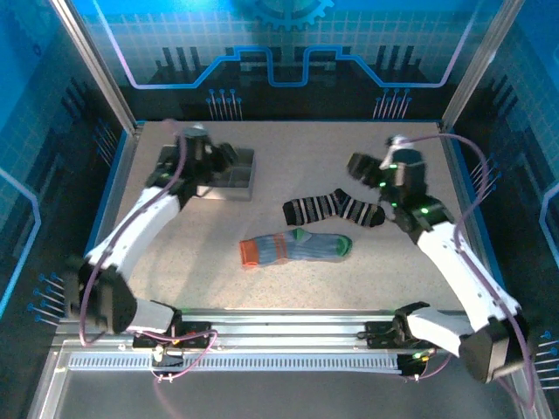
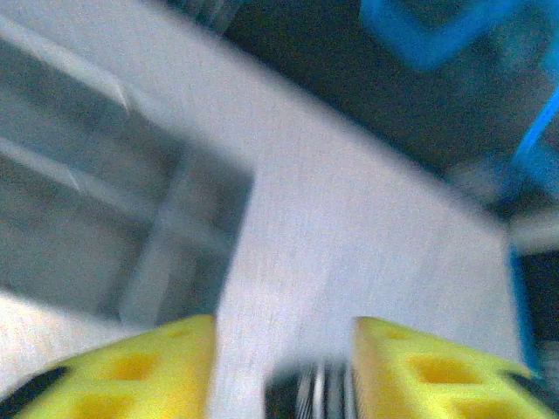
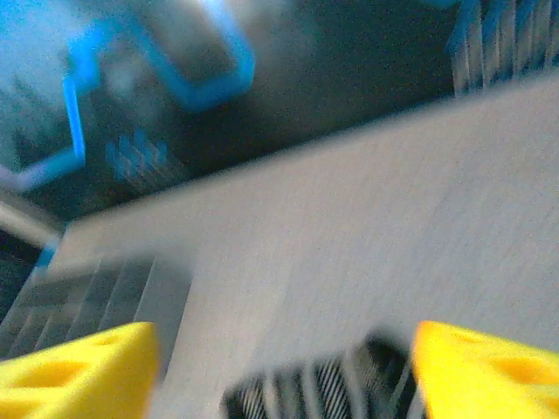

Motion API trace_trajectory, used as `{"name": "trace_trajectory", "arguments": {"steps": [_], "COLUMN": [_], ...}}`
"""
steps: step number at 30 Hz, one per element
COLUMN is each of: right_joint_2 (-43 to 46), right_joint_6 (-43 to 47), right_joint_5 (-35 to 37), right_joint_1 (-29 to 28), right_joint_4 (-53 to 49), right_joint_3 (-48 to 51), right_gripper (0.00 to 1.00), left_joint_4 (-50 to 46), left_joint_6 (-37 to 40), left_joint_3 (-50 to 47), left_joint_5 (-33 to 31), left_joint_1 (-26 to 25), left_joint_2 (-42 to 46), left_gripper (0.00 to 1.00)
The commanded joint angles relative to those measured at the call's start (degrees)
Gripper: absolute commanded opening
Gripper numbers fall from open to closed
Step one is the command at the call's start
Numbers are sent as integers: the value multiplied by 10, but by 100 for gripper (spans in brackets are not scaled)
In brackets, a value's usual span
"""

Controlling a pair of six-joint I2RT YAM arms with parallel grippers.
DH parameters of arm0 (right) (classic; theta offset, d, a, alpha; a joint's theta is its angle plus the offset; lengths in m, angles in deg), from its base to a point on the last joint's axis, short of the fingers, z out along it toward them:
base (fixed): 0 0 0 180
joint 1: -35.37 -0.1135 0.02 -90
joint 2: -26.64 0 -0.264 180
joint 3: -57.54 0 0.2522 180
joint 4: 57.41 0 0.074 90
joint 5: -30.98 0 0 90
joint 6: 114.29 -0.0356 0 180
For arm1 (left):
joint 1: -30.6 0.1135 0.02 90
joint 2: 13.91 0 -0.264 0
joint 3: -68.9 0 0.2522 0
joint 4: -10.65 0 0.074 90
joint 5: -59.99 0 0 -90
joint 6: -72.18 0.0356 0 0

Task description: Roll the socks

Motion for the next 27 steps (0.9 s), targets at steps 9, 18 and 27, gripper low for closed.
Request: {"name": "trace_trajectory", "arguments": {"steps": [9,18,27], "right_joint_2": [-148,-332,-473], "right_joint_6": [-140,-106,-124], "right_joint_5": [-68,-112,-175], "right_joint_1": [-168,-202,-260], "right_joint_4": [-137,-105,-80], "right_joint_3": [64,4,-130], "right_gripper": [50,42,41], "left_joint_4": [-161,-168,-167], "left_joint_6": [-13,-36,-83], "left_joint_3": [-38,-111,-246], "left_joint_5": [124,99,85], "left_joint_1": [-157,-147,-46], "left_joint_2": [-167,-202,-98], "left_gripper": [22,20,19]}}
